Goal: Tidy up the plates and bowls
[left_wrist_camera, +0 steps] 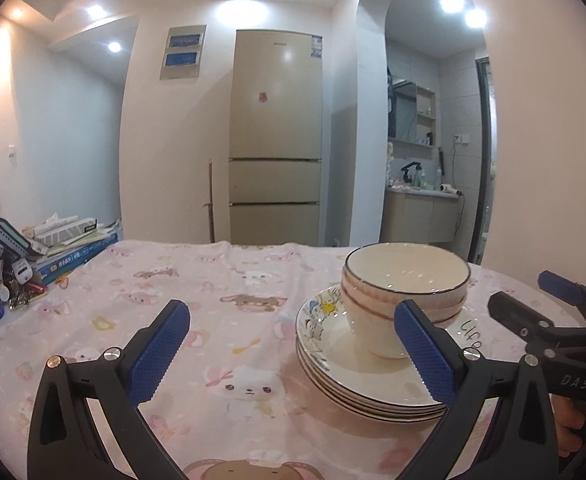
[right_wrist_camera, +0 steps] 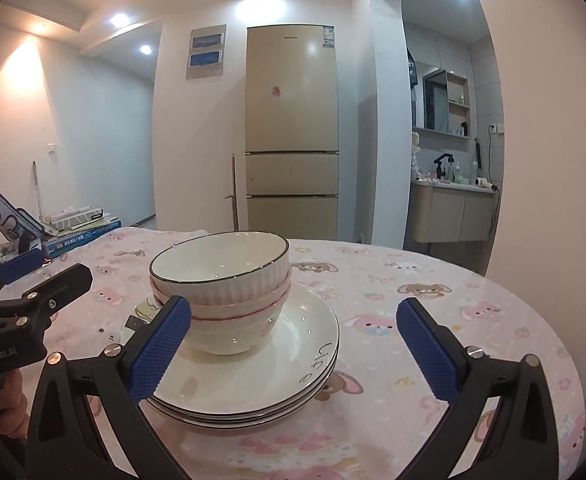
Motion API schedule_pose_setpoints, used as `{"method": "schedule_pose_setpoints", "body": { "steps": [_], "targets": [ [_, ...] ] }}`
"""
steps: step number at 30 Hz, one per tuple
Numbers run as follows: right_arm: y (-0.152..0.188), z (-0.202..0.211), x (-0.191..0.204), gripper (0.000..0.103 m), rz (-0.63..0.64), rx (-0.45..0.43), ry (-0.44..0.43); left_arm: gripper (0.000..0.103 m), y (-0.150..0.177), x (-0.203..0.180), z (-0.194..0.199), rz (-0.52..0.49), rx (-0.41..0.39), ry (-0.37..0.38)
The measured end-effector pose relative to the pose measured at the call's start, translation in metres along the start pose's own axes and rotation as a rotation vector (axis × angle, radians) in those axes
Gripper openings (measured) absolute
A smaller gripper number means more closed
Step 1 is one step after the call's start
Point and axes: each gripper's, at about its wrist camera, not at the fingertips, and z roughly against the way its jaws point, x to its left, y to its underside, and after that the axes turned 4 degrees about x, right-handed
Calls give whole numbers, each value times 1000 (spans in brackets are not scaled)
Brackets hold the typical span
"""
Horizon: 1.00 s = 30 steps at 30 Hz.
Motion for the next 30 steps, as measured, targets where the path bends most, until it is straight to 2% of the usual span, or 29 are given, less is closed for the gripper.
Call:
{"method": "schedule_pose_setpoints", "body": {
  "steps": [5,30],
  "targets": [
    [1,-4,-9,103,-37,21,0,103,2,-6,-3,-33,9,-7],
    [1,-4,-5,103,-16,34,-12,103,2,-5,-2,-23,9,-20]
  ]
}}
